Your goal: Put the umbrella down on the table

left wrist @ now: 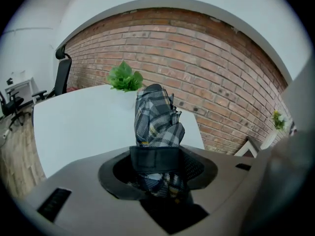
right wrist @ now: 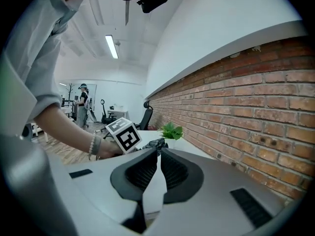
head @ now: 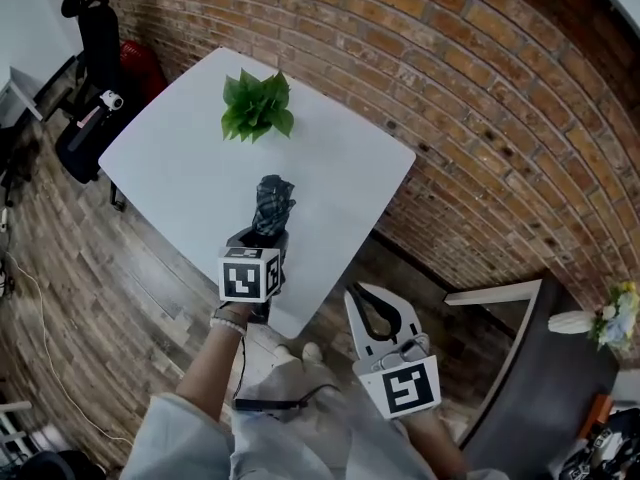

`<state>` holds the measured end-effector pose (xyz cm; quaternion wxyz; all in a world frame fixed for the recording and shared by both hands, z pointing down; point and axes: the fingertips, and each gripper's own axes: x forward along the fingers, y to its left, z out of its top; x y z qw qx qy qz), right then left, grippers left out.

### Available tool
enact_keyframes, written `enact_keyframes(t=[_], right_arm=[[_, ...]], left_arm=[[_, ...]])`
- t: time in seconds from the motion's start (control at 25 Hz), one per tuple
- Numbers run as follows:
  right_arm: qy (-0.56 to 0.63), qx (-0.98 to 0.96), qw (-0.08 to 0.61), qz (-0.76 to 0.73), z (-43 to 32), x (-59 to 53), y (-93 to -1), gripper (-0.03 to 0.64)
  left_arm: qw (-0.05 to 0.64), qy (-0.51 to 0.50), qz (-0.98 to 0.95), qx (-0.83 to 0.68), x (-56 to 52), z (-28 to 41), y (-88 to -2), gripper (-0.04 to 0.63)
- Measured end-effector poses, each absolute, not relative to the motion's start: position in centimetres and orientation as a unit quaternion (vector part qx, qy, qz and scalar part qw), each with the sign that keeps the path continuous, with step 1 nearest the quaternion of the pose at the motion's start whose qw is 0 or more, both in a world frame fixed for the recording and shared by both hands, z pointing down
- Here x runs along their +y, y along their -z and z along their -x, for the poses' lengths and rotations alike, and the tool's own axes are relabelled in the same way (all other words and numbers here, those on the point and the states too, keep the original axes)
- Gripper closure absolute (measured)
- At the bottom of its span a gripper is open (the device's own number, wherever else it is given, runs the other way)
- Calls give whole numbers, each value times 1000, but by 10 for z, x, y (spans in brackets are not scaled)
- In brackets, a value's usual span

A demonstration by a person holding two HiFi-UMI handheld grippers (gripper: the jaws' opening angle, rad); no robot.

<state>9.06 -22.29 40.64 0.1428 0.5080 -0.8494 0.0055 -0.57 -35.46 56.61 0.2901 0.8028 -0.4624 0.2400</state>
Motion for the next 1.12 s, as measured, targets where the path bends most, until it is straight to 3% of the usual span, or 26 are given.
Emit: enact_keyframes(t=[0.36, 0.56, 1.12], right_arm=[[-19, -837, 155, -525, -103, -220, -418, 563], [-23, -832, 163, -529, -107, -221, -422, 563], [-31, -831, 171, -529, -99, -221, -427, 563]], left_arm=[[335, -302, -766, -458, -374, 0, -626, 374], [311, -362, -753, -454, -376, 1, -647, 354], [287, -335, -785, -434, -372, -1, -632, 313]])
